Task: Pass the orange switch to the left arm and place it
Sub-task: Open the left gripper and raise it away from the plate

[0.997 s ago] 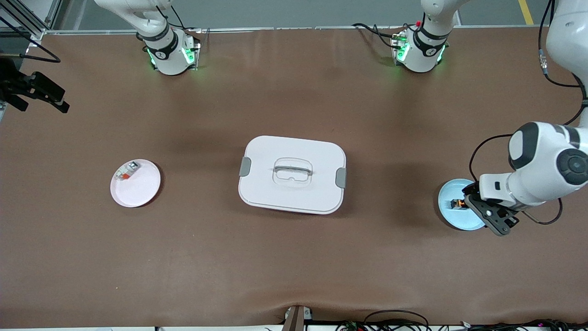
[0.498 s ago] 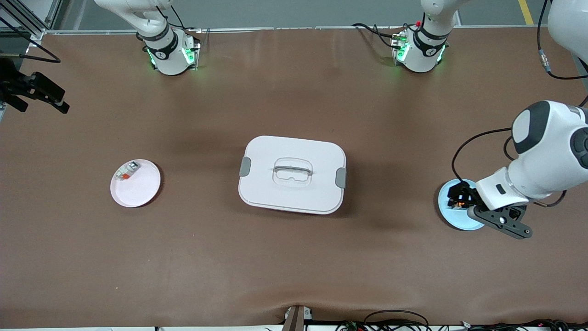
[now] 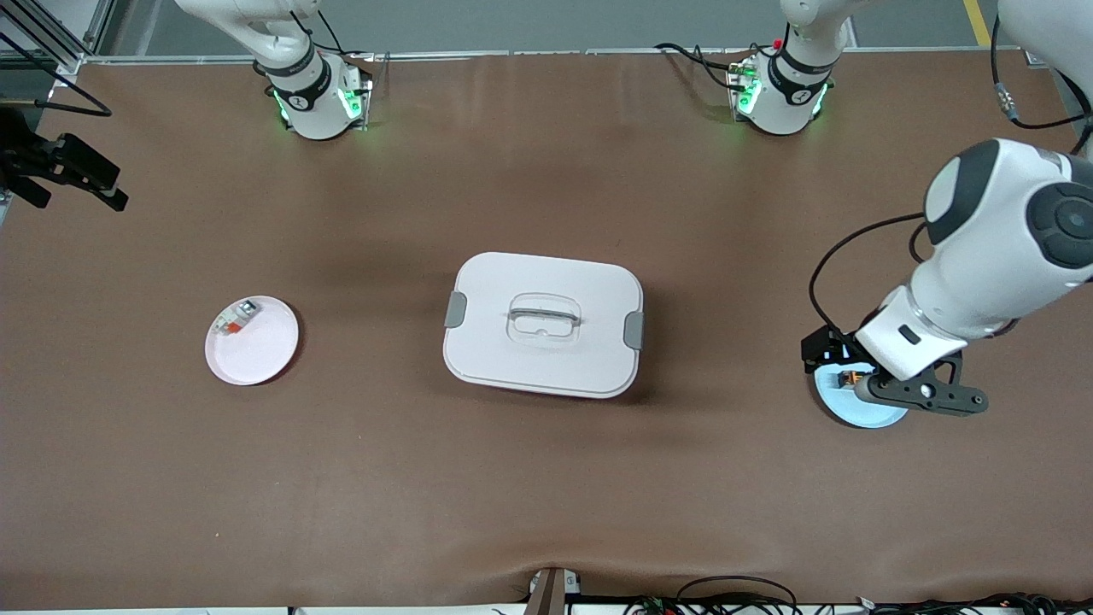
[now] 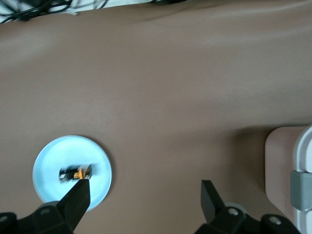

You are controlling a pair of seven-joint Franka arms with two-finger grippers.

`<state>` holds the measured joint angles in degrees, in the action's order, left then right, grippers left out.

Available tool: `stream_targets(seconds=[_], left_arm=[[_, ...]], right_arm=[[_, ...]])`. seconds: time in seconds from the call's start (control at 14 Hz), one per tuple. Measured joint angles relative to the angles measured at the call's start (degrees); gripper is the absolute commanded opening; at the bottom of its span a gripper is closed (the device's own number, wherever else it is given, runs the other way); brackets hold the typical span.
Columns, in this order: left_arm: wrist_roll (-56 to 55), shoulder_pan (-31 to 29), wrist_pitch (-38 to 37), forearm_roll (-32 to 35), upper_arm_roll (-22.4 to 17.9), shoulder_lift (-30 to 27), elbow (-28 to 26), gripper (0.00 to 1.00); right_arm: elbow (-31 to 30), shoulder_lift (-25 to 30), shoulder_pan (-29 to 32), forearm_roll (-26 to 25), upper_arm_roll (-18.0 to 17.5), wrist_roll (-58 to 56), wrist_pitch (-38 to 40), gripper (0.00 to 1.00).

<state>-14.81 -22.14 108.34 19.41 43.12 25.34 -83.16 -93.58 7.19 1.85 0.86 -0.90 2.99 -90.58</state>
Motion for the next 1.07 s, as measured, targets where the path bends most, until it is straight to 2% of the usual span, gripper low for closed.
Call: stream_targets(seconds=[0.14,0.28,0.43,0.71,0.85,1.07], left_arm=[[-0.85,7.27,-2.5,-4.45,-8.76,-4.72,0.49,1.0],[-0.84,11.79,-5.07,-10.53,-16.45,-9.44,0.56,1.0],[-0.31,14.25,-7.02,-14.69,-22.68,-13.16,0.58,1.0],[0.67,21.04,-12.28,-18.02,-34.08,-18.01,0.55,1.0],[3.71,24.03,-15.29,-18.73,-38.32,-19.74,0.46,1.0],[5.7,25.64,-17.37,-18.85,-39.61,-22.87,-1.72,1.0]], right_arm=[[0.03,0.0,0.0,0.0,0.0,0.0,0.01,1.0],[0.06,-0.01,0.0,0.0,-0.01,0.0,0.03,1.0],[0.08,-0.01,0.0,0.0,-0.02,0.0,0.04,1.0],[0.3,-0.01,0.0,0.0,0.04,0.0,0.04,1.0],[0.5,-0.02,0.0,0.0,0.05,0.0,0.48,1.0],[1.17,-0.01,0.0,0.0,0.03,0.0,1.24,1.0]])
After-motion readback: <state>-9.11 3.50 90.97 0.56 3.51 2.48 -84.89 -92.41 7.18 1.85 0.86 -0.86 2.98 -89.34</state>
